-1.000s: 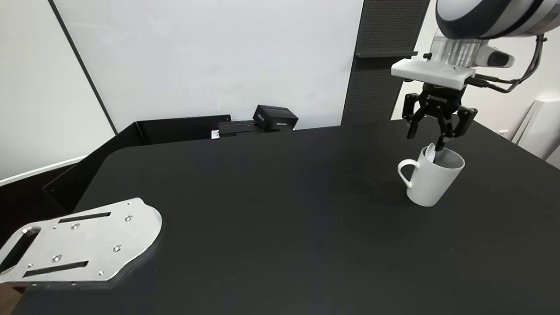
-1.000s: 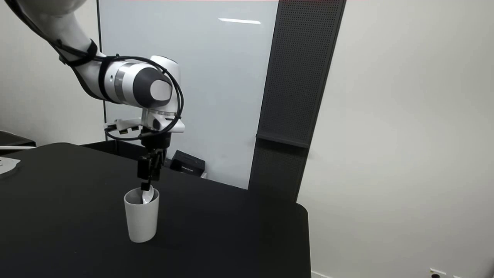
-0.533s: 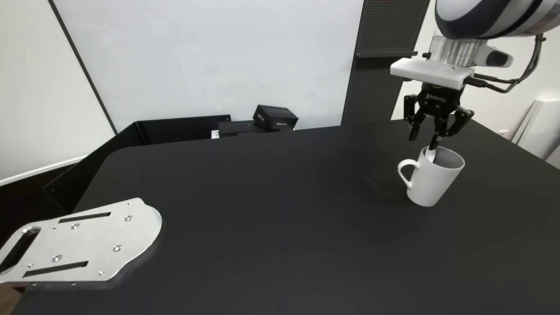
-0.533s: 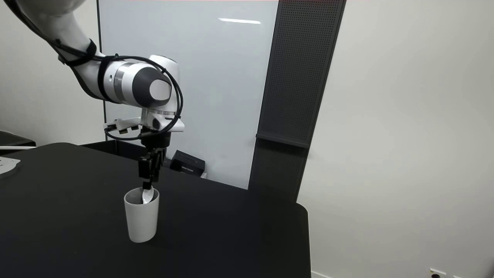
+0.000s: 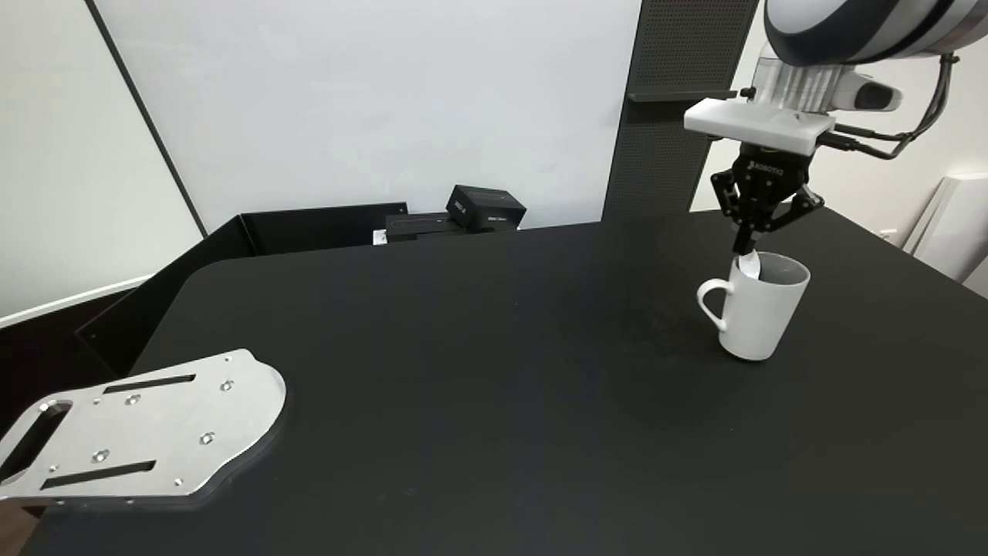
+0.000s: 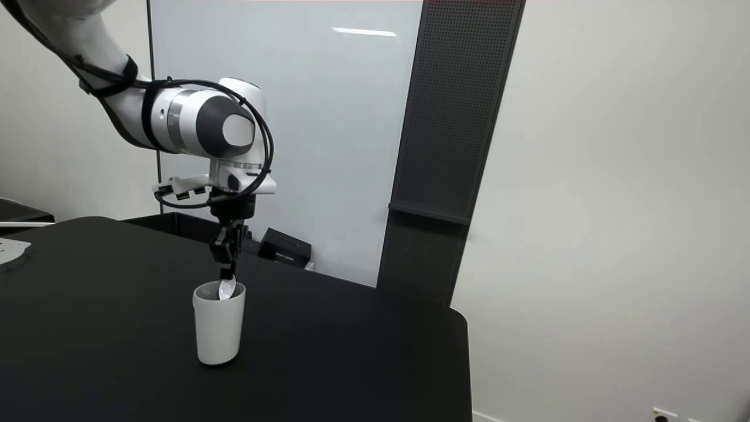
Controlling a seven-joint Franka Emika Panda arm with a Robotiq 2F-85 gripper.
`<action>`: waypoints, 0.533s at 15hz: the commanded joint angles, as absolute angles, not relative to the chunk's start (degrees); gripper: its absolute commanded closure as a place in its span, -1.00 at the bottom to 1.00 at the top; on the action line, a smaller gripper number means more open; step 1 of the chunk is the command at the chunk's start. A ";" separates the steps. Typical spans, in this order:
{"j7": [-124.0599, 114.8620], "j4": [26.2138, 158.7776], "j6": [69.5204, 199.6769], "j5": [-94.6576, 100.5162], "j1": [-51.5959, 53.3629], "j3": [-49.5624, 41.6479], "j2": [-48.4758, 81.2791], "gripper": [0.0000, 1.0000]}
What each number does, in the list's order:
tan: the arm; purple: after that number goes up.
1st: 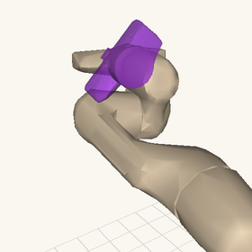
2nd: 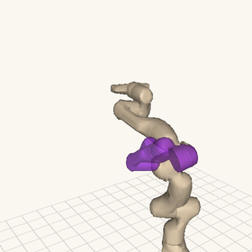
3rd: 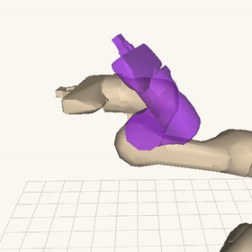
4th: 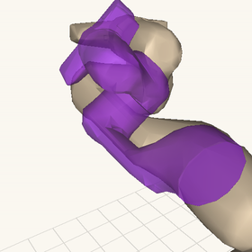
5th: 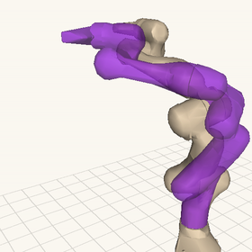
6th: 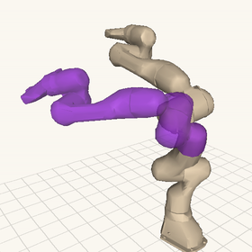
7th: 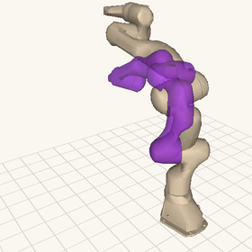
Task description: Take the spoon from the cup and put it on the table
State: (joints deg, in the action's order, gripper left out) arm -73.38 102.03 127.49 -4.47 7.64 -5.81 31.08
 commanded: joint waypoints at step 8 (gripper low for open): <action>-75.74 101.32 124.20 -2.58 8.47 -5.46 27.59 0.98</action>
